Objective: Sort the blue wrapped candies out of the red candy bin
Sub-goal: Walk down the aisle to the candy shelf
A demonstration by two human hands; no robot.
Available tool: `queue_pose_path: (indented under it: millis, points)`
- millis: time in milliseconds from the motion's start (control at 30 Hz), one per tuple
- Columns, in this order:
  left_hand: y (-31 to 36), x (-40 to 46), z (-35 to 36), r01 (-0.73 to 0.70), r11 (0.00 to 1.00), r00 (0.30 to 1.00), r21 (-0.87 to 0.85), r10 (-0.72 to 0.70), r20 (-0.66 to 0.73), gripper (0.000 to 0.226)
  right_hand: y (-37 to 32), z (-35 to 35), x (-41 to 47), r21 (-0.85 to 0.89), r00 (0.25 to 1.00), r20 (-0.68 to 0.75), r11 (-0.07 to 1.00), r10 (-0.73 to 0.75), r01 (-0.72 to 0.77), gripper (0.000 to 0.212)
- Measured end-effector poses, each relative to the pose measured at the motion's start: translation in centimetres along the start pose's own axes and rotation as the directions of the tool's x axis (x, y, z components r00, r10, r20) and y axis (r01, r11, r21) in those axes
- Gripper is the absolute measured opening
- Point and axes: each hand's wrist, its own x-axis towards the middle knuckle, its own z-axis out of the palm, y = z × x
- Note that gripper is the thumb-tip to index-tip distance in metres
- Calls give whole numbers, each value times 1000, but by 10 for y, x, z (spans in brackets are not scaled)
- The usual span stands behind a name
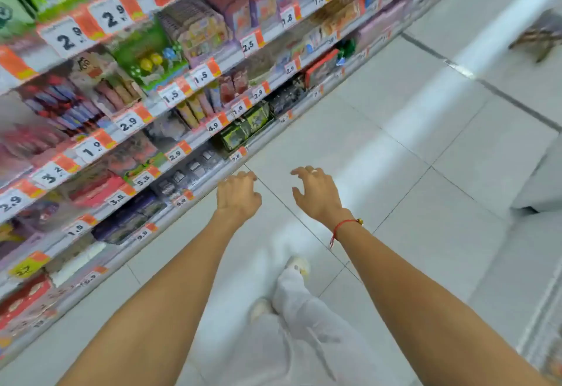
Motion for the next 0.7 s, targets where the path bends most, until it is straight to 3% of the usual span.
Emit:
queue_pose_path:
  millis: [233,500,700]
  points:
    - [122,60,5,-290,957,957,17,290,22,45,108,-48,-19,107,957,-158,968,243,-229,41]
    - [264,120,18,-603,798,798,-3,602,-30,44,227,-100,-33,113,857,-248,892,453,-438,47]
    - [371,194,22,-708,705,705,-46,709,9,48,322,-138,10,200,785,-258,826,564,-528,49]
